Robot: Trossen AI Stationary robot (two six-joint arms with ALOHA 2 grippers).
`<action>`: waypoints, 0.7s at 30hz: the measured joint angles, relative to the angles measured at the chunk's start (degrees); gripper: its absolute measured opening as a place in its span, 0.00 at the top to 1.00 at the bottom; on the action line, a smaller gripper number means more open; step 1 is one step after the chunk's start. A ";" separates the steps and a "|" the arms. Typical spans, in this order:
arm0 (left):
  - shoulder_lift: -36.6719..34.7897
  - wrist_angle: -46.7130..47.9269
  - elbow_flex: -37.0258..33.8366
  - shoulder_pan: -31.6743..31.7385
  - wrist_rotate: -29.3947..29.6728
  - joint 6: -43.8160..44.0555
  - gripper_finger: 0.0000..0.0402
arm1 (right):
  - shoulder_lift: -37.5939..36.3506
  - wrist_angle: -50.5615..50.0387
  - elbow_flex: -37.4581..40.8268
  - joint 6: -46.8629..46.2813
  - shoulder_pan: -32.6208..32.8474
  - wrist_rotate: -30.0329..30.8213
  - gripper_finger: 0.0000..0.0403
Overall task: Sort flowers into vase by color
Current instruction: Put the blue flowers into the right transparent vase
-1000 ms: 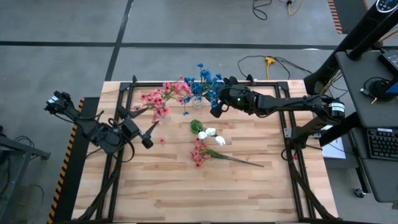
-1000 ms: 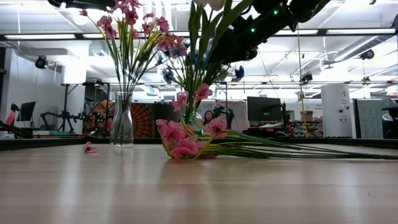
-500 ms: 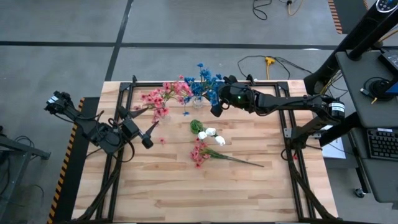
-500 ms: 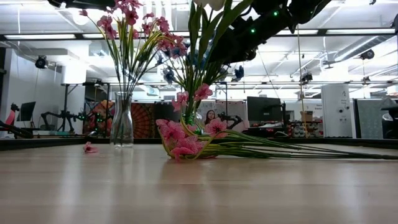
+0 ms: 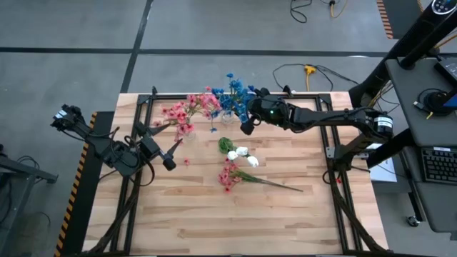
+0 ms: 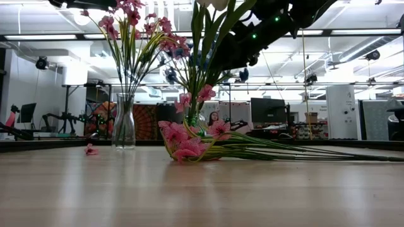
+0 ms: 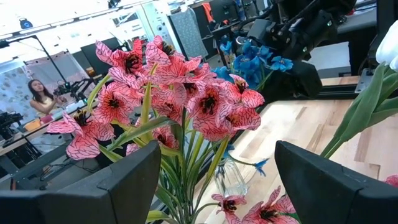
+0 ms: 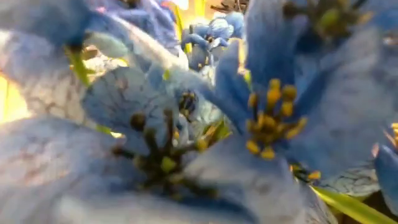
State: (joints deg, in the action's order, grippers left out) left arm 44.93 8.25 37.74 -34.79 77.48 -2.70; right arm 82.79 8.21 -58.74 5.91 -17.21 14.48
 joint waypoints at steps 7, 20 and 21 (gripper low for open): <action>0.00 0.00 0.00 0.00 -0.18 0.00 0.26 | 0.17 0.20 -0.23 0.12 -0.09 0.03 0.19; 0.00 0.02 0.00 -0.02 -0.18 0.00 0.26 | 0.75 -0.70 -2.64 0.35 -0.09 -1.45 0.19; 0.00 0.02 0.00 -0.02 -0.18 0.00 0.26 | 1.00 -0.68 -2.65 0.35 -0.09 -1.46 0.19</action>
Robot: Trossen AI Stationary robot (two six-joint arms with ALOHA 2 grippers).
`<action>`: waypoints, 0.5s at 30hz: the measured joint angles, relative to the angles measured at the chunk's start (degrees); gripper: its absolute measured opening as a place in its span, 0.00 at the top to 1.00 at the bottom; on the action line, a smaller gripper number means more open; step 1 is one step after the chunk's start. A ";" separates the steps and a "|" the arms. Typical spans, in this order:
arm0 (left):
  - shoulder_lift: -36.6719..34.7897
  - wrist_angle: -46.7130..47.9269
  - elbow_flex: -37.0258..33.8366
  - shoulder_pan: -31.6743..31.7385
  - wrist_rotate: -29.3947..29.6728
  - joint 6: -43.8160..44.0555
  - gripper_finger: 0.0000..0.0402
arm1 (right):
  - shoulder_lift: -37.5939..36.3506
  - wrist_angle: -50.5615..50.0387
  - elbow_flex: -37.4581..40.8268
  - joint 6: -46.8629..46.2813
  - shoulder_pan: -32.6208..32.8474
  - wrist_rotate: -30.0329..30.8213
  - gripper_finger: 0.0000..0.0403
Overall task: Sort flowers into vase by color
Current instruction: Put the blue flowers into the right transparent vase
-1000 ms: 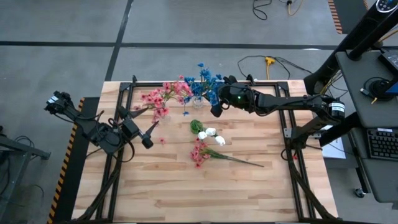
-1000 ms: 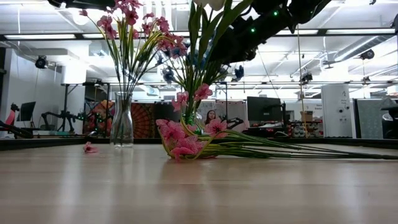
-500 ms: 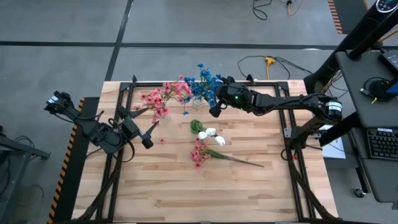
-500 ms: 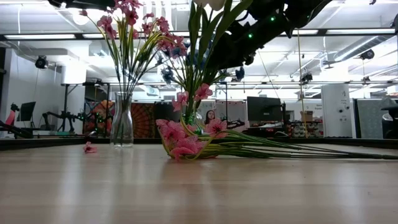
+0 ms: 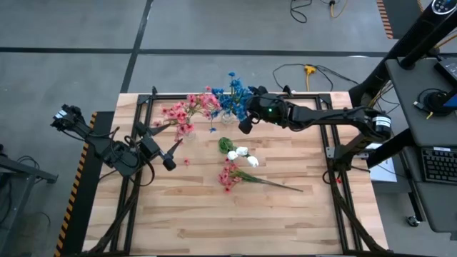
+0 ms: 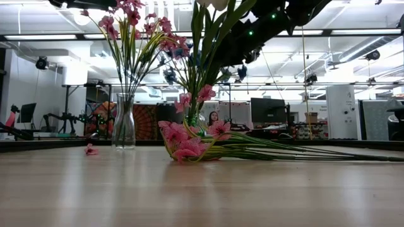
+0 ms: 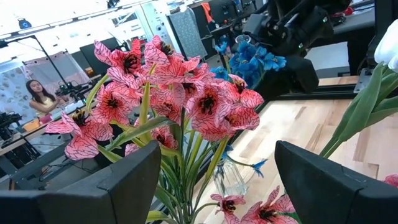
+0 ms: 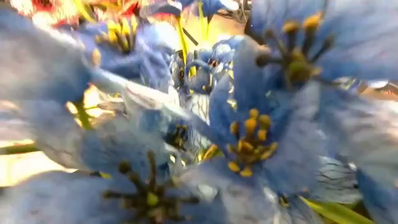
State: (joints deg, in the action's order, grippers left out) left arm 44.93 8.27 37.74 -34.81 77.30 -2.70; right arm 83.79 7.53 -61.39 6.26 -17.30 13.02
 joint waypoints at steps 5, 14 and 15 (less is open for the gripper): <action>0.00 0.00 0.00 0.00 0.00 0.00 0.26 | 1.63 0.06 -0.33 -0.17 0.00 0.00 0.19; 0.00 0.13 0.00 0.00 0.02 0.00 0.26 | 2.30 0.14 -0.70 -0.17 0.00 0.00 0.19; 0.00 0.15 0.00 0.00 0.02 0.00 0.26 | 2.28 -0.43 -1.12 -0.15 0.00 0.00 0.19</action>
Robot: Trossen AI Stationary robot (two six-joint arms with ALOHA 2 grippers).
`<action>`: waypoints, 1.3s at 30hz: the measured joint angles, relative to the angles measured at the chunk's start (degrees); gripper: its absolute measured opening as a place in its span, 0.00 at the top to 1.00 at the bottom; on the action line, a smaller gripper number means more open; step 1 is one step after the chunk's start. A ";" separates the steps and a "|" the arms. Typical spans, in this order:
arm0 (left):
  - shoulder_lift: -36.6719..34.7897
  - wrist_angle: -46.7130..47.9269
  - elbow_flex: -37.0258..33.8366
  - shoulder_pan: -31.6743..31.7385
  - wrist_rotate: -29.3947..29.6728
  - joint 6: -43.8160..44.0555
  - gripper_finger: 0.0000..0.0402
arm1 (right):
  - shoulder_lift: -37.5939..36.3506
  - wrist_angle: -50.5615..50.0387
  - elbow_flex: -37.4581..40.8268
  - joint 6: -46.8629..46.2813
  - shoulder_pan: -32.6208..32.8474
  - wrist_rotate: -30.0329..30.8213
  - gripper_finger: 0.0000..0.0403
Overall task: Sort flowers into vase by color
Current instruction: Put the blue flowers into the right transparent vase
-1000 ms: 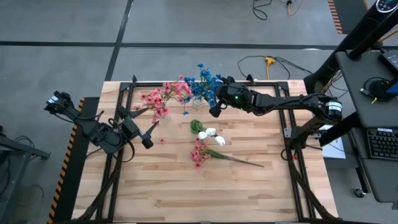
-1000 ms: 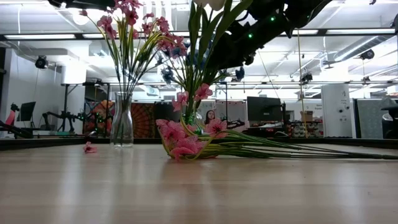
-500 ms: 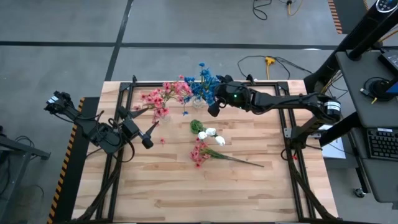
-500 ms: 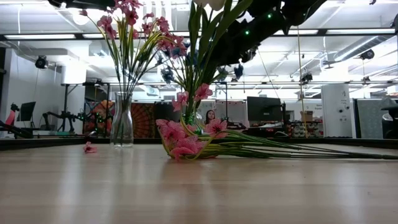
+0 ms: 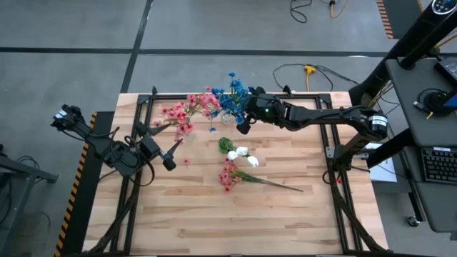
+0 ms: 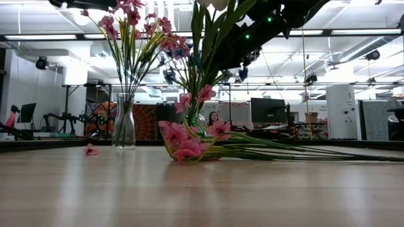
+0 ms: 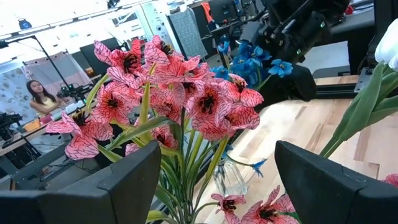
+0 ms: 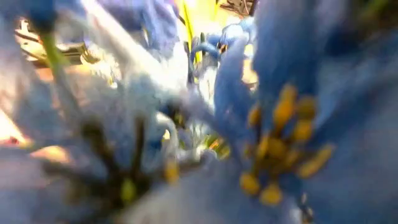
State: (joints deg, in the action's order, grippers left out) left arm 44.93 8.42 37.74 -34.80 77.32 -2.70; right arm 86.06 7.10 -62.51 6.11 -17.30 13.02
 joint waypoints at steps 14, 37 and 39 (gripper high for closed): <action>0.00 0.14 0.00 0.00 0.10 0.00 0.26 | -0.33 -16.22 -8.55 -4.94 0.09 0.00 0.12; 0.00 0.38 0.00 0.00 0.19 0.00 0.26 | -3.52 -37.57 -18.00 -12.59 0.17 0.31 0.11; 0.00 0.38 0.00 0.00 0.19 0.00 0.26 | -4.46 -38.31 -18.00 -13.41 0.17 0.31 0.11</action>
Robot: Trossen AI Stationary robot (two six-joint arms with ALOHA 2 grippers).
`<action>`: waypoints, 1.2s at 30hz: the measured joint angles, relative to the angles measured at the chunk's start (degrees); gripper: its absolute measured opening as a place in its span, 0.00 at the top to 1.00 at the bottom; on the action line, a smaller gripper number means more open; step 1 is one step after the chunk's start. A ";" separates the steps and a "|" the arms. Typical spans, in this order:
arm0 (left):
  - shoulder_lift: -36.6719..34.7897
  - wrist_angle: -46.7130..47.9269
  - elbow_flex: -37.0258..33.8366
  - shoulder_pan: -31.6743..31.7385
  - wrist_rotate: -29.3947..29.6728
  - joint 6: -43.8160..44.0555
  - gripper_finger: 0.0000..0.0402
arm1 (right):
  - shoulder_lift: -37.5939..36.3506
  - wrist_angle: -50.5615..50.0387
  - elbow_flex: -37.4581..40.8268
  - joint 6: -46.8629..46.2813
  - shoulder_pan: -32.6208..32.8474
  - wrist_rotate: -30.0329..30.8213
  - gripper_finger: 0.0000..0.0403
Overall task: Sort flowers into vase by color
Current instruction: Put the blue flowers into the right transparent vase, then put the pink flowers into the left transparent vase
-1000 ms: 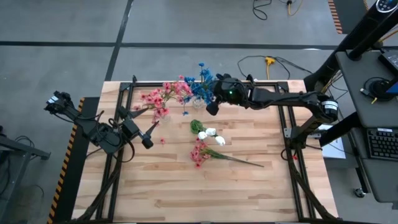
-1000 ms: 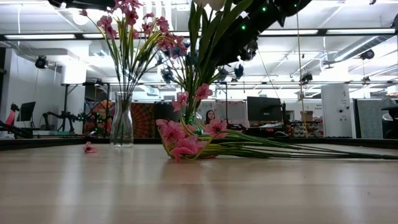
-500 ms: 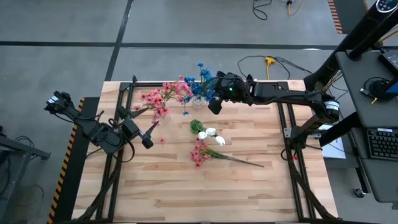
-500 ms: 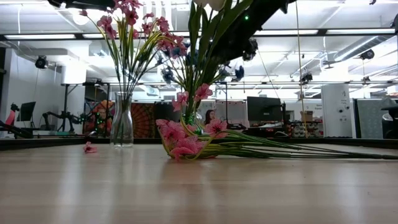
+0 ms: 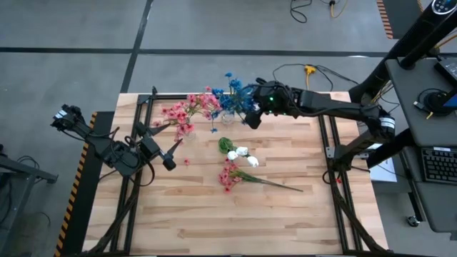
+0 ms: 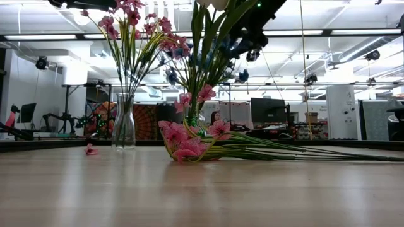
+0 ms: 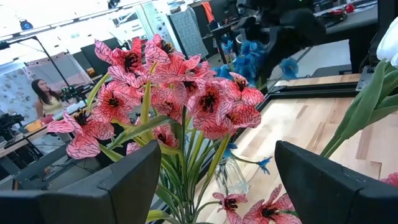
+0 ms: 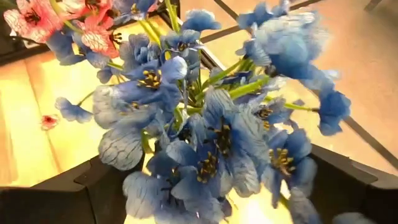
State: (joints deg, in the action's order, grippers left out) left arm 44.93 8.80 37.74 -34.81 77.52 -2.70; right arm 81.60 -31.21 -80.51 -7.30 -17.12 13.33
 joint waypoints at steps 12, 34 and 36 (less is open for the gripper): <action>0.00 -0.02 0.00 0.00 -0.03 0.00 0.26 | -5.27 -5.00 0.00 -5.14 0.82 -0.27 0.11; 1.97 -0.79 4.04 -1.06 -8.72 0.67 0.26 | -16.56 -8.74 3.05 -5.21 7.86 2.12 0.11; 3.75 -0.74 5.91 -2.39 -8.85 0.83 0.26 | -18.60 -7.54 5.23 -4.41 9.67 4.83 0.11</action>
State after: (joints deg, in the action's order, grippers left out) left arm 48.68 8.05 43.65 -37.20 68.67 -1.87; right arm 63.00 -38.76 -75.29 -11.71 -7.46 18.15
